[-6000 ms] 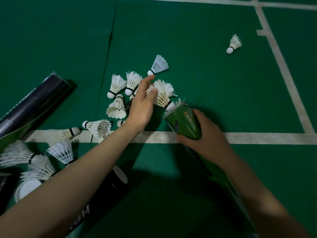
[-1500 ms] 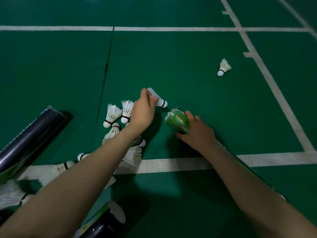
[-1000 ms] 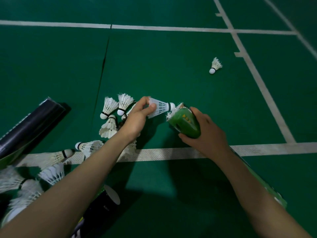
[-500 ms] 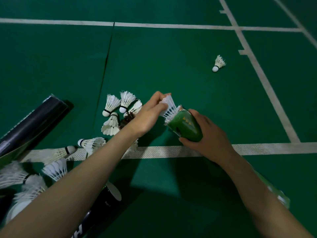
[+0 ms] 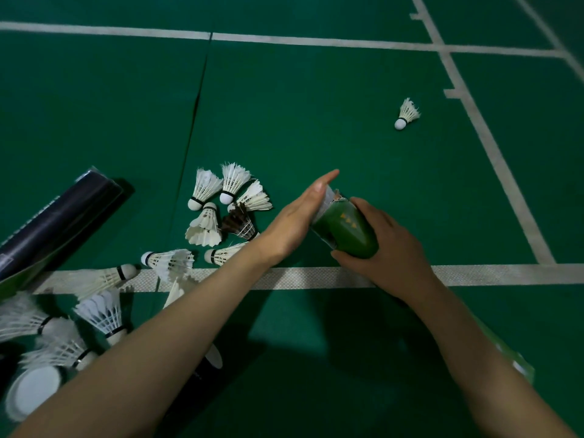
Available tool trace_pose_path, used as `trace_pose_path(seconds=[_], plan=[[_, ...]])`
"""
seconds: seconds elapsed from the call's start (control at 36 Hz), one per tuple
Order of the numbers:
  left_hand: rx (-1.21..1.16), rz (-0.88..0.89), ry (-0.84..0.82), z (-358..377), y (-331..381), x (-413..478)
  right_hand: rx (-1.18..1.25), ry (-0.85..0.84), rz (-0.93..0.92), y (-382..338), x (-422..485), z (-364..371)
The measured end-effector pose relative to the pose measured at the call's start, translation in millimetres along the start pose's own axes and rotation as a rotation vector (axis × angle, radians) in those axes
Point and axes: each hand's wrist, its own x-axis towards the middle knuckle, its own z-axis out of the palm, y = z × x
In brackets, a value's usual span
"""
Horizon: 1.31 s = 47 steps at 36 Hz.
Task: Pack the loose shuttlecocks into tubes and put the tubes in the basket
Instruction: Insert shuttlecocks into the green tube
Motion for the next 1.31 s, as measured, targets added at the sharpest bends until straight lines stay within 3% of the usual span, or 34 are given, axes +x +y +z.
trace_pose_path(seconds=[0.25, 0.44, 0.72, 0.86, 1.06, 1.19, 1.31], plan=[[-0.173, -0.045, -0.043, 15, -3, 18, -0.003, 0.017, 0.043, 5, 10, 1], [0.040, -0.139, -0.024, 15, -5, 66, 0.003, -0.007, 0.142, 31, 41, 4], [0.456, -0.231, -0.065, 39, -15, 155, -0.026, 0.111, 0.450, 113, 94, -21], [0.618, -0.316, -0.054, 49, -16, 198, -0.084, 0.093, 0.529, 146, 127, -38], [0.749, -0.346, -0.049, 65, -8, 243, -0.100, 0.103, 0.561, 183, 139, -33], [0.768, -0.293, -0.022, 79, -8, 275, -0.101, 0.021, 0.552, 198, 143, -37], [0.800, -0.229, -0.050, 91, -4, 305, -0.102, 0.060, 0.532, 204, 144, -36]])
